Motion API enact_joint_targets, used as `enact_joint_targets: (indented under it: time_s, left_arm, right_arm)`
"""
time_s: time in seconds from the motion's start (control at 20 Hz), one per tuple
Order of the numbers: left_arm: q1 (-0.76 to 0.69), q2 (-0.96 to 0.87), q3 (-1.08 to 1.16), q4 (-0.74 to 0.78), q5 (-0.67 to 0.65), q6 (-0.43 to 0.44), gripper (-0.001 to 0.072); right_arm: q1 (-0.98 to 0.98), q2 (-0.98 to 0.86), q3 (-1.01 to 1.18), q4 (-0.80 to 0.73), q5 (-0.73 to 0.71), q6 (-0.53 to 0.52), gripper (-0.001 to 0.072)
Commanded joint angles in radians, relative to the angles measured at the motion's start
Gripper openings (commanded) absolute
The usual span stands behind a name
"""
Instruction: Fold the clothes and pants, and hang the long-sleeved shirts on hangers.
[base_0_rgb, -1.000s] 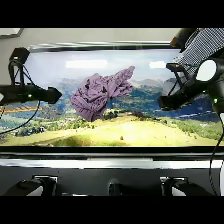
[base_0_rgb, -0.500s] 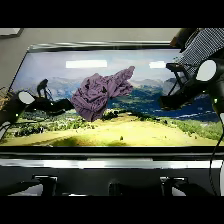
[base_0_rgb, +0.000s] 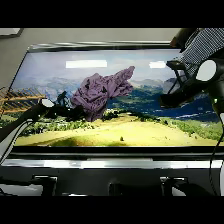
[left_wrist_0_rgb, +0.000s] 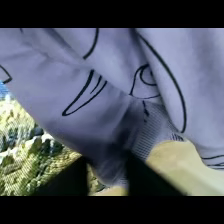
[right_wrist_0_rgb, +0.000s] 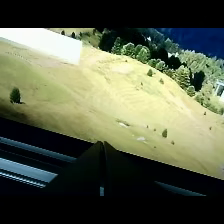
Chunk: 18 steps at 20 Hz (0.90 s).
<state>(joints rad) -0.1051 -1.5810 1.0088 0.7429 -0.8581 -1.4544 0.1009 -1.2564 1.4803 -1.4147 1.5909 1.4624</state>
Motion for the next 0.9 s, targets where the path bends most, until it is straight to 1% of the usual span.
enact_joint_targets:
  time_s: [0.0,0.05,0.1,0.15,0.2,0.25,0.3,0.35,0.4,0.45,0.5,0.55,0.6,0.7,0.75,0.85]
  left_arm:
    - [-0.013,-0.017,0.003,-0.021,0.013,-0.012,0.0028]
    - [-0.012,-0.013,0.003,-0.021,0.013,-0.012,0.0028]
    - [-0.008,-0.008,0.003,-0.021,0.011,-0.012,0.0028]
    - [-0.003,-0.003,0.003,-0.021,0.011,-0.012,0.0027]
    - [0.0,0.001,0.003,-0.021,0.011,-0.012,0.0027]
    - [0.005,0.003,0.003,-0.021,0.011,-0.012,0.0028]
    - [0.01,0.003,0.003,-0.021,0.011,-0.012,0.0028]
    - [0.012,0.003,0.003,-0.021,0.011,-0.012,0.0028]
    - [0.014,0.003,0.003,-0.021,0.011,-0.012,0.0028]
    - [0.014,0.003,0.003,-0.021,0.011,-0.012,0.0028]
    - [0.014,0.003,0.003,-0.021,0.01,-0.012,0.0028]
    - [0.014,0.003,0.003,-0.021,0.01,-0.012,0.0028]
    - [0.014,0.003,0.003,-0.021,0.01,-0.012,0.0028]
    - [0.014,0.003,0.003,-0.021,0.01,-0.012,0.0028]
    - [0.014,0.003,0.003,-0.021,0.011,-0.012,0.0028]
    - [0.016,0.003,0.003,-0.021,0.011,-0.012,0.0028]
  right_arm:
    - [0.001,0.0,0.0,0.013,-0.052,0.0,0.0051]
    - [0.001,0.0,0.0,0.024,-0.087,0.001,0.0052]
    - [0.002,-0.001,0.0,0.036,-0.139,0.005,0.0068]
    - [0.002,-0.001,0.0,0.045,-0.209,0.048,0.0169]
    - [0.001,-0.008,-0.001,0.045,-0.305,0.121,0.0478]
    - [0.002,-0.026,-0.001,0.045,-0.377,0.206,0.0703]
    - [0.001,-0.063,-0.001,0.056,-0.436,0.278,0.0665]
    - [0.001,-0.116,-0.001,0.099,-0.462,0.314,0.0669]
    - [0.001,-0.188,0.0,0.198,-0.475,0.302,0.0676]
    - [0.001,-0.261,0.0,0.333,-0.494,0.259,0.0678]
    - [0.002,-0.339,0.0,0.492,-0.533,0.185,0.0683]
    - [0.003,-0.406,0.0,0.628,-0.581,0.115,0.0682]
    - [0.004,-0.469,0.0,0.746,-0.636,0.07,0.0682]
    - [0.004,-0.565,0.0,0.894,-0.724,0.008,0.0676]
    - [0.004,-0.597,0.0,0.935,-0.755,-0.022,0.0664]
    - [0.005,-0.641,0.0,0.981,-0.797,-0.03,0.0663]
